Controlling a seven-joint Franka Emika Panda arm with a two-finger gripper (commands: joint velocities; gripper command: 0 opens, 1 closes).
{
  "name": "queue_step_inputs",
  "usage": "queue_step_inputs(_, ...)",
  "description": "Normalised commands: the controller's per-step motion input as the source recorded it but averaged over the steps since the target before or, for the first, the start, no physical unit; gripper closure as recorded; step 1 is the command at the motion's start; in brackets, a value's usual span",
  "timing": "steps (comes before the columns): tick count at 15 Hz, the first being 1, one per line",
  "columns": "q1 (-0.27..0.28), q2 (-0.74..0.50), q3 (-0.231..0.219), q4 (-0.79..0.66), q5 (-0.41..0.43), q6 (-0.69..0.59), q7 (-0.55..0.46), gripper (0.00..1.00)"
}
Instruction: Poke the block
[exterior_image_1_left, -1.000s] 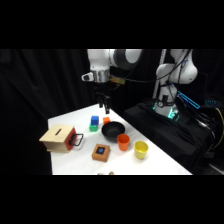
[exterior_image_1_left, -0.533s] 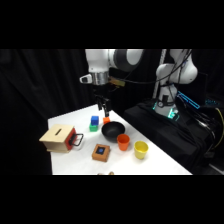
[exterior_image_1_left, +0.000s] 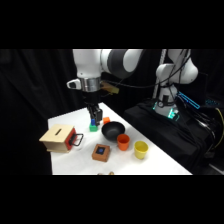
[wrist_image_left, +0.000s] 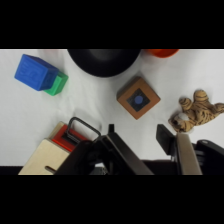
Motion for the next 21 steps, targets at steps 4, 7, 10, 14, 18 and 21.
queue_step_inputs(4, 0.048, 0.3, -0.006, 0.37, -0.096, -0.11, 0.09, 0.86)
queue_step_inputs(7, 0.063, 0.27, 0.011, 0.28, -0.076, -0.03, 0.08, 1.0)
queue_step_inputs(10, 0.053, 0.24, 0.013, 0.2, -0.067, 0.06, 0.06, 0.99)
queue_step_inputs(14, 0.036, 0.18, 0.022, 0.06, -0.04, 0.16, 0.03, 0.99)
queue_step_inputs(18, 0.029, 0.13, 0.018, -0.04, -0.029, 0.27, 0.02, 0.99)
queue_step_inputs(21, 0.026, 0.13, 0.002, -0.07, -0.041, 0.28, 0.01, 0.99)
